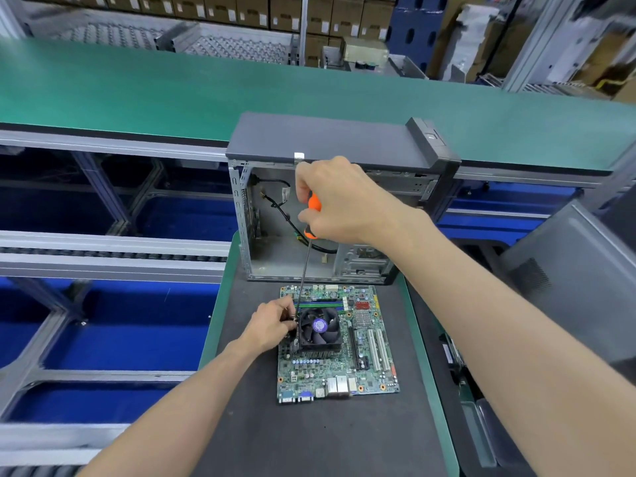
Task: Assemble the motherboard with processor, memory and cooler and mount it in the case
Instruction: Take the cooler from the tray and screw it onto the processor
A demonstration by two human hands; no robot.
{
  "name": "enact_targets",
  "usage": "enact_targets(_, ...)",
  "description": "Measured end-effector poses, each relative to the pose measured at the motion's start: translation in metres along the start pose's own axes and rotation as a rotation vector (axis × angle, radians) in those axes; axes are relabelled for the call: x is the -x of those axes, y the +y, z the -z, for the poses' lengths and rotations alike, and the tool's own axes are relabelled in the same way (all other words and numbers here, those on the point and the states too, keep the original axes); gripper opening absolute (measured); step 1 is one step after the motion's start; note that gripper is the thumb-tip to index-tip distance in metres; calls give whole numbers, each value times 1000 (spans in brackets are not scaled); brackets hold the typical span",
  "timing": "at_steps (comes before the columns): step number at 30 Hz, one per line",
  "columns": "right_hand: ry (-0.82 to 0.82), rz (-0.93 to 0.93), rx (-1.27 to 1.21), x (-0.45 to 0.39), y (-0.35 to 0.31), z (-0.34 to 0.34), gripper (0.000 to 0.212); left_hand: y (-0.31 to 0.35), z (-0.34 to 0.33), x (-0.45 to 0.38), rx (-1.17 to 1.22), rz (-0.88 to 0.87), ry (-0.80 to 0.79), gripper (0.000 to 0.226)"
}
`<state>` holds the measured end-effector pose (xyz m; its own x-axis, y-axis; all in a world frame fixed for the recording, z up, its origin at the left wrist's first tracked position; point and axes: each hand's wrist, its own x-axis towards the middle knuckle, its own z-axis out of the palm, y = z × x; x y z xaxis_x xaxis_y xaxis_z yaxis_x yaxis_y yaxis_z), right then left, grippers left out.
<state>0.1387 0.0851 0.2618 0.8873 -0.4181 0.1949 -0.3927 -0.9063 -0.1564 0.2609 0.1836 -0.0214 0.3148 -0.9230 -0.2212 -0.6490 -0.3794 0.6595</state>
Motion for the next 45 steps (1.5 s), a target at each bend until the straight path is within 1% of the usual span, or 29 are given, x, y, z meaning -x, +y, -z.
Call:
enact_targets(4, -2, 47, 105, -5, -14, -1, 16, -1, 9, -6, 40, -21, -80, 37)
enact_targets(8, -52, 82, -12, -3, -14, 10, 27, -5, 14, -11, 89, 30, -188, 28)
enact_targets(10, -52, 80, -14, -4, -15, 12, 28, -7, 15, -13, 114, 64, -204, 24)
enact_targets(13, -36, 63, 52, -8, -13, 9, 26, -6, 13, -14, 120, 64, -198, 28)
enact_targets(16, -16, 33, 151, -12, -12, 5, 16, -6, 13, -13, 100, 29, -178, 31)
enact_targets(19, 36, 4, 193, -13, -16, 2, 23, -6, 13, -10, 72, -12, -150, 31)
enact_targets(21, 18, 74, 170, -16, -20, 2, 20, -7, 12, -7, 49, -34, -119, 31)
enact_targets(23, -33, 121, 86, -18, -22, 3, 21, -8, 11, -5, 43, -47, -108, 30)
enact_targets(26, -53, 82, 20, -19, -21, 2, 22, -9, 7, -2, 41, -74, -99, 32)
enact_targets(29, -20, 22, 62, -19, -21, -2, 11, -10, 3, 3, 65, -74, -22, 35)
enact_targets(31, 11, -25, 171, -17, -22, -3, 32, -9, 0, 4, 73, -64, 7, 38)
enact_targets(32, 20, -48, 206, -17, -22, -2, 38, -7, -1, 5, 75, -54, 15, 38)
enact_targets(33, 21, -45, 211, -17, -23, 0, 37, -7, -2, 5, 73, -45, 25, 38)
enact_targets(35, -39, -23, 153, -19, -23, 5, 16, -6, -5, 6, 59, -38, 52, 37)
enact_targets(36, -81, -14, 106, -21, -22, 8, 19, -7, -7, 7, 53, -36, 63, 36)
enact_targets(37, -117, -9, 70, -22, -22, 9, 29, -7, -9, 7, 48, -35, 76, 36)
enact_targets(38, -136, -20, 39, -22, -20, 10, 32, -6, -11, 8, 42, -36, 91, 35)
enact_targets(39, -139, -25, 20, -22, -21, 10, 29, -6, -13, 9, 35, -41, 108, 33)
enact_targets(41, -108, -32, 17, -22, -22, 7, 13, -8, -16, 9, 19, -58, 135, 29)
enact_targets(42, -83, -43, 45, -22, -21, 5, 9, -8, -18, 11, 12, -64, 146, 27)
enact_targets(44, -29, -63, 124, -22, -22, 2, 26, -8, -20, 12, 6, -73, 171, 27)
enact_targets(45, -8, -55, 147, -24, -23, 1, 25, -9, -21, 11, 4, -71, 179, 27)
